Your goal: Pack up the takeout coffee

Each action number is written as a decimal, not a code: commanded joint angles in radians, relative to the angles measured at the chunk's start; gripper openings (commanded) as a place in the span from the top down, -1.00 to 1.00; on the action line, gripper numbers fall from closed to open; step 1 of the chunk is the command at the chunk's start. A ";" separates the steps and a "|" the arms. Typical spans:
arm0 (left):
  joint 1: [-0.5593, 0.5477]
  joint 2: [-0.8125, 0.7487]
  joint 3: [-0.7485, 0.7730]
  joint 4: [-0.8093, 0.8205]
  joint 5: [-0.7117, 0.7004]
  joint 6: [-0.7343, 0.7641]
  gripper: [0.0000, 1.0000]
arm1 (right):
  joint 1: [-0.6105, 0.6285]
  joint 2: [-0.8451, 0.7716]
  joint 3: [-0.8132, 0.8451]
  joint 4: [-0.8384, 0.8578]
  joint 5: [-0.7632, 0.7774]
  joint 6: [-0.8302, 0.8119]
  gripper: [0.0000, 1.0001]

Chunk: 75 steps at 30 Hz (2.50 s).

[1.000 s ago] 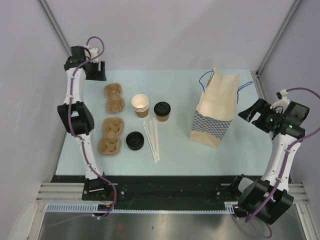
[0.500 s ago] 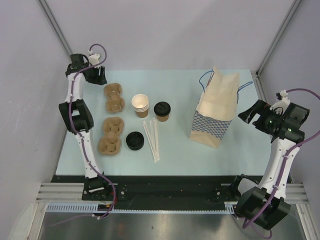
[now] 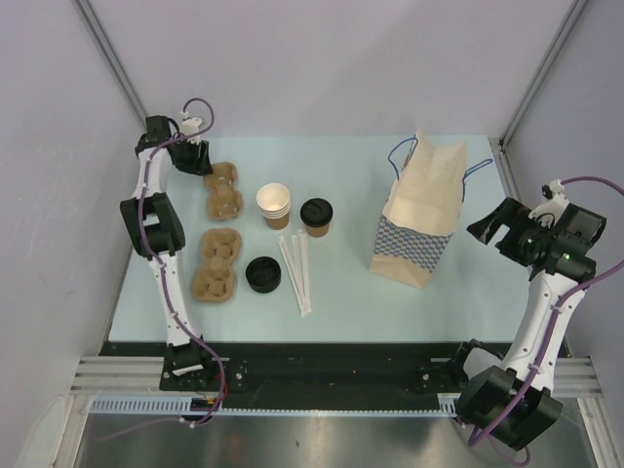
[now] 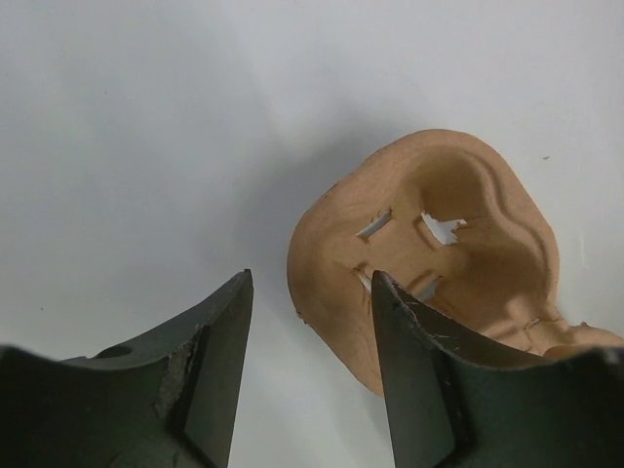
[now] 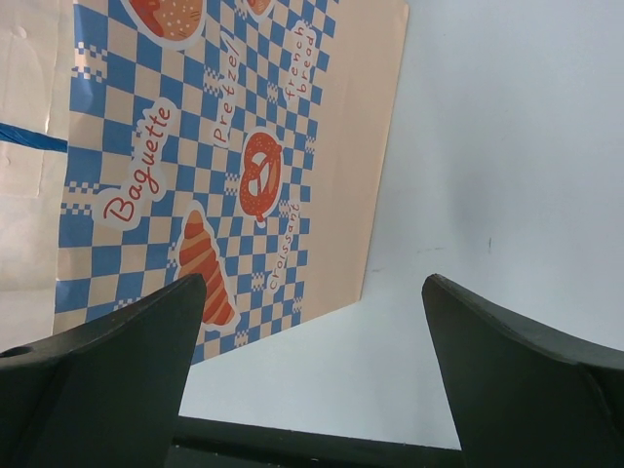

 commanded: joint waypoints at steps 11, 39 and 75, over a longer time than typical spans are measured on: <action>-0.031 0.054 0.091 0.037 -0.002 0.162 0.02 | -0.035 -0.009 0.013 -0.037 0.014 -0.022 -0.99; 0.037 -0.205 -0.221 0.048 -0.157 0.064 1.00 | -0.022 -0.015 -0.001 -0.041 -0.010 -0.027 -0.99; 0.064 -0.266 -0.133 0.044 -0.125 -0.097 1.00 | -0.074 0.115 0.181 0.288 -0.101 -0.071 -0.99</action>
